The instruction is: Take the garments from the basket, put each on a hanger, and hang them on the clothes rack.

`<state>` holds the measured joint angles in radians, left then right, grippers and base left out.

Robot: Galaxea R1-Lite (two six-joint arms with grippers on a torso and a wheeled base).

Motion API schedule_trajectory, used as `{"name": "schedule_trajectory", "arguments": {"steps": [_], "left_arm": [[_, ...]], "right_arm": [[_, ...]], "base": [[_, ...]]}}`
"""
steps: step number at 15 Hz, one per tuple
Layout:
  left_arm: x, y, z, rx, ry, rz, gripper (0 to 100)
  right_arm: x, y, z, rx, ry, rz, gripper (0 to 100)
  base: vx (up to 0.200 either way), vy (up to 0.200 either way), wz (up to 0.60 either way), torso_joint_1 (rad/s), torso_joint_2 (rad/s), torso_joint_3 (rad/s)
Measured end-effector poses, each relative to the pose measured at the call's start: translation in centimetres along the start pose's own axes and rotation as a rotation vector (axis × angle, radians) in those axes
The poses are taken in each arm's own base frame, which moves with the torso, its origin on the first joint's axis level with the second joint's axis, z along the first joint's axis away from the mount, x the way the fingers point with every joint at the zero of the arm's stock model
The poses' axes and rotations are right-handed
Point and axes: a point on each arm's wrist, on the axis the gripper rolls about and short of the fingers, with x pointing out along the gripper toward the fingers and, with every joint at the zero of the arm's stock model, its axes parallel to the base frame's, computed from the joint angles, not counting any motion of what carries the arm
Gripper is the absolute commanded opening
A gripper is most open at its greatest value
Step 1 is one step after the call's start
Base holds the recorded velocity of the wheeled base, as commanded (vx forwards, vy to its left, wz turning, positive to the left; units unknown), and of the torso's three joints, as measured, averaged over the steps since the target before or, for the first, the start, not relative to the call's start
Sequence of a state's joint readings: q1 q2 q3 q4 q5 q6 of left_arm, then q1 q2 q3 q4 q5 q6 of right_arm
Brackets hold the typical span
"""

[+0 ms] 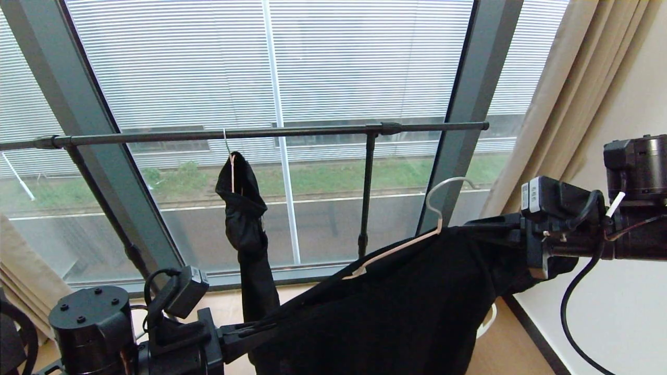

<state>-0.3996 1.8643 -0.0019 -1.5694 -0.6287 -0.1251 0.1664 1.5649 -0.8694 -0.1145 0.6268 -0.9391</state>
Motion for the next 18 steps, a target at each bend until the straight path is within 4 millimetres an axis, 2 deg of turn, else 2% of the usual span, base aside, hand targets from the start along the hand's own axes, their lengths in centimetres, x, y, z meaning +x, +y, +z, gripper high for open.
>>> {"name": "schedule_trajectory", "arguments": {"steps": [4, 8, 13, 18], "left_arm": [[0.0, -0.1, 0.5, 0.012, -0.022, 0.003, 0], [0.1, 0.0, 1.5, 0.042, -0.079, 0.071, 0], [-0.4, -0.3, 2.6, 0.012, -0.038, 0.102, 0], [-0.5, -0.9, 4.7, 0.028, -0.05, 0.204, 0]], "right_arm": [[0.6, 1.1, -0.1, 0.04, -0.008, 0.051, 0], [0.9, 1.6, -0.4, 0.189, -0.098, 0.156, 0], [2.6, 2.2, -2.0, 0.178, -0.116, 0.153, 0], [4.2, 3.3, -2.6, 0.214, -0.099, 0.221, 0]], "base": [[0.0, 0.0, 0.0, 0.0, 0.0, 0.0], [0.0, 0.0, 0.0, 0.0, 0.0, 0.0], [0.0, 0.0, 0.0, 0.0, 0.0, 0.0], [0.0, 0.0, 0.0, 0.0, 0.0, 0.0]]}}
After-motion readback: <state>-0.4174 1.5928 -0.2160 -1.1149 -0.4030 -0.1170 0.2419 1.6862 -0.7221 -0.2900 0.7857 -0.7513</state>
